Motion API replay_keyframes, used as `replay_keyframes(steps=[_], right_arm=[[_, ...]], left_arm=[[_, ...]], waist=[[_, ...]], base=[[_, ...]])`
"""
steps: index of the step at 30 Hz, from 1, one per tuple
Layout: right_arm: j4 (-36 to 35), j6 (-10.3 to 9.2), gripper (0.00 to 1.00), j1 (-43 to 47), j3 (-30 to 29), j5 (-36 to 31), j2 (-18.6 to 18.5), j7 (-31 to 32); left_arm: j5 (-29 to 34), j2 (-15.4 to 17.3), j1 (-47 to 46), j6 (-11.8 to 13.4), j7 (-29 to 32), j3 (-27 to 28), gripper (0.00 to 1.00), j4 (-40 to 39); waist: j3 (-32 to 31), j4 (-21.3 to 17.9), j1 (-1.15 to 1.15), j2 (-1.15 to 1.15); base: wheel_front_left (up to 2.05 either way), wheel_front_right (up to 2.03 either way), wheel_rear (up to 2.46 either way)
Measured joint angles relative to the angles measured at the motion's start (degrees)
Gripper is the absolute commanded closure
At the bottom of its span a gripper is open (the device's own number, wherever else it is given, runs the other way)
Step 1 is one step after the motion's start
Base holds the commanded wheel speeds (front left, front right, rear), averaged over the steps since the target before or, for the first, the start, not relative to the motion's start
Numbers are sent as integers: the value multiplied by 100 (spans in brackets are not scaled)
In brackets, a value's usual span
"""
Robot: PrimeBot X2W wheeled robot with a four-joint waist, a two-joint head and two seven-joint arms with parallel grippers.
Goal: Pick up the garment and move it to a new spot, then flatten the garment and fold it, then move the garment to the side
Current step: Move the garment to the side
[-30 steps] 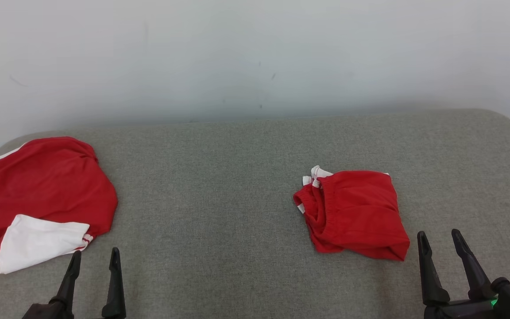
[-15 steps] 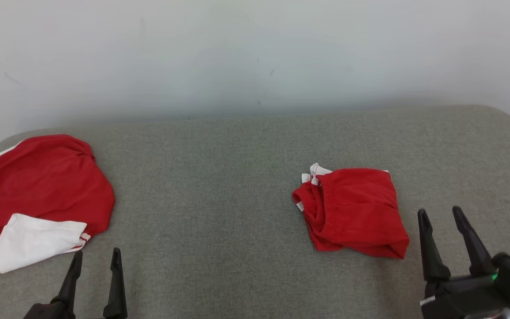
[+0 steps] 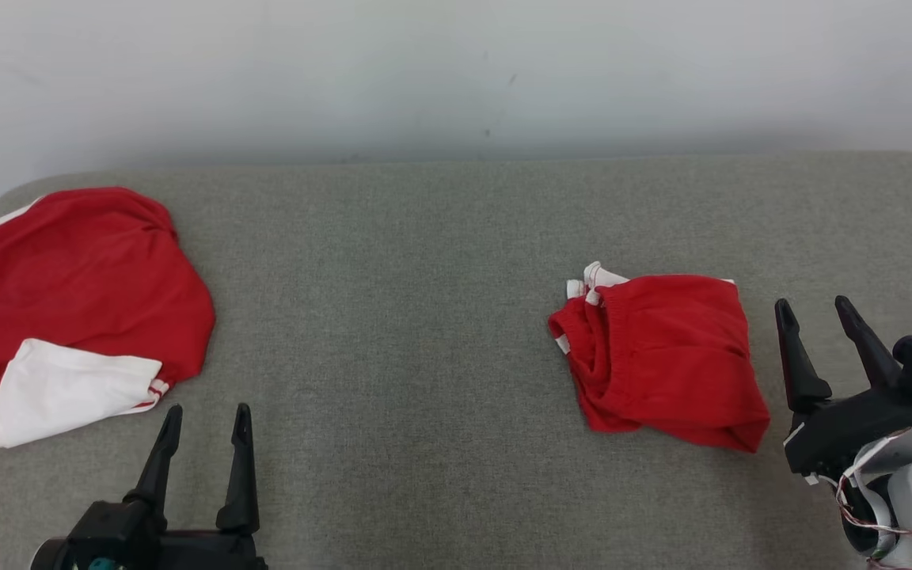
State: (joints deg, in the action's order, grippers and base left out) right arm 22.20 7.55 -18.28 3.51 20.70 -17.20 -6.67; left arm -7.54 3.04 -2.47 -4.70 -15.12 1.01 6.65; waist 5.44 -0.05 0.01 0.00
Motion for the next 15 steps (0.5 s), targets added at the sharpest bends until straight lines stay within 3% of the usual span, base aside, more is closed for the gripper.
replay_keyframes(steps=[15], right_arm=[[2083,0,0,-872,376,149,-5,92]], left_arm=[[-63,-11,-377,40,0,-216,0,109]], waist=[[589,325,0,0]], base=[[0,0,0]])
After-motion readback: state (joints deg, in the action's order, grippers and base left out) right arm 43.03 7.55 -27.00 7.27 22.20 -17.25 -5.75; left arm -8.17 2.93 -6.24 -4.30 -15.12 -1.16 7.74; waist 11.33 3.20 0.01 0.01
